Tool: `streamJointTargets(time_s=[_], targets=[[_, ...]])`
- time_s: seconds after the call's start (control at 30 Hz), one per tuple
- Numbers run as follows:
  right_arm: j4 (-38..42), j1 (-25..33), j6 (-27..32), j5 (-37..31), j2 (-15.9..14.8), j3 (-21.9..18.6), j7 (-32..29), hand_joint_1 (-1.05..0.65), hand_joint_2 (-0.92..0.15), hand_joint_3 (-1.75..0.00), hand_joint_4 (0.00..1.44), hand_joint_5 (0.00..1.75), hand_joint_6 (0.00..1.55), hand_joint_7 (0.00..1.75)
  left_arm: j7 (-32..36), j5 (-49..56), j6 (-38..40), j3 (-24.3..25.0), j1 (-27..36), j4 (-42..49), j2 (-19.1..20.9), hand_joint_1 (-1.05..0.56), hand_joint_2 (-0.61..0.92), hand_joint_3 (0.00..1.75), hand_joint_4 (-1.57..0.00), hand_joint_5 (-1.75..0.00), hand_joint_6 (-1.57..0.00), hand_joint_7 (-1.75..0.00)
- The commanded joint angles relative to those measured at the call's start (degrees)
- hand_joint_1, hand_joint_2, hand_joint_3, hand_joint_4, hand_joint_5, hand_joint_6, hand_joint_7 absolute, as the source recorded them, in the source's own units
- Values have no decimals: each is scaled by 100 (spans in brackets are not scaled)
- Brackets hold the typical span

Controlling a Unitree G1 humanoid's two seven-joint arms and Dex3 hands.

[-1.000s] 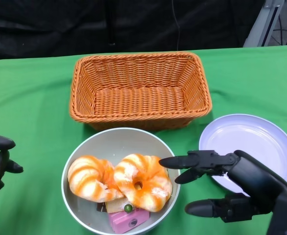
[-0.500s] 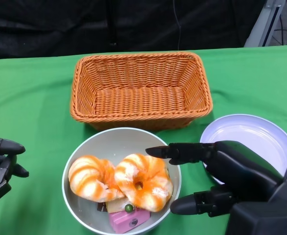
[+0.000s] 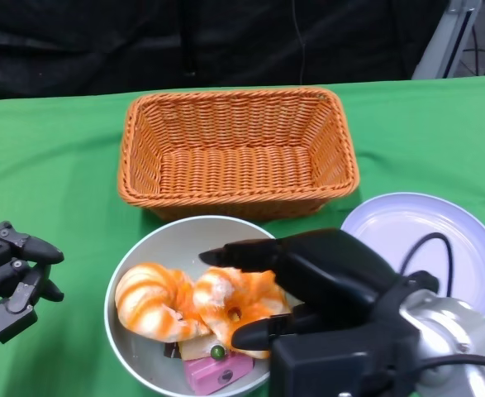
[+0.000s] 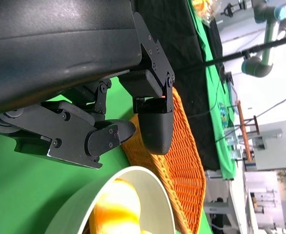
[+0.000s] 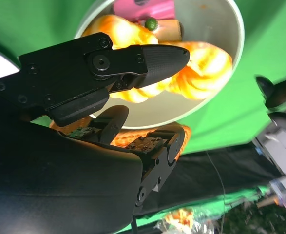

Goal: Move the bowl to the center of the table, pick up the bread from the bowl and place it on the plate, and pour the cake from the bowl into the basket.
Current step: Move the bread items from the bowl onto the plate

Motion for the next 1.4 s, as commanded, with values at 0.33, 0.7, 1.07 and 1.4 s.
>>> streamJointTargets(time_s=[0.33,0.7,1.07,1.4], targets=[[516,-602,138,-976,68,635,516,-105,-92,-42,35,13,30,0,130,-5,-207,31,-50,200,69,-8,71,78,-66,-157,-71,-125],[929,-908,-215,-2375,220,1248,346,-105,-92,-45,23,5,28,0,55,-112,-177,13,-60,222,50,-9,73,75,-66,-159,-71,-124],[1296,-1334,-495,-2220,252,919,654,-105,-92,-52,31,8,32,1,33,-212,-178,-39,-63,237,48,-6,73,75,-67,-157,-72,-124],[1474,-1488,-543,-2205,258,864,1154,-105,-92,-53,32,7,37,2,61,-190,-91,-71,-20,134,69,-7,73,75,-65,-157,-71,-125]])
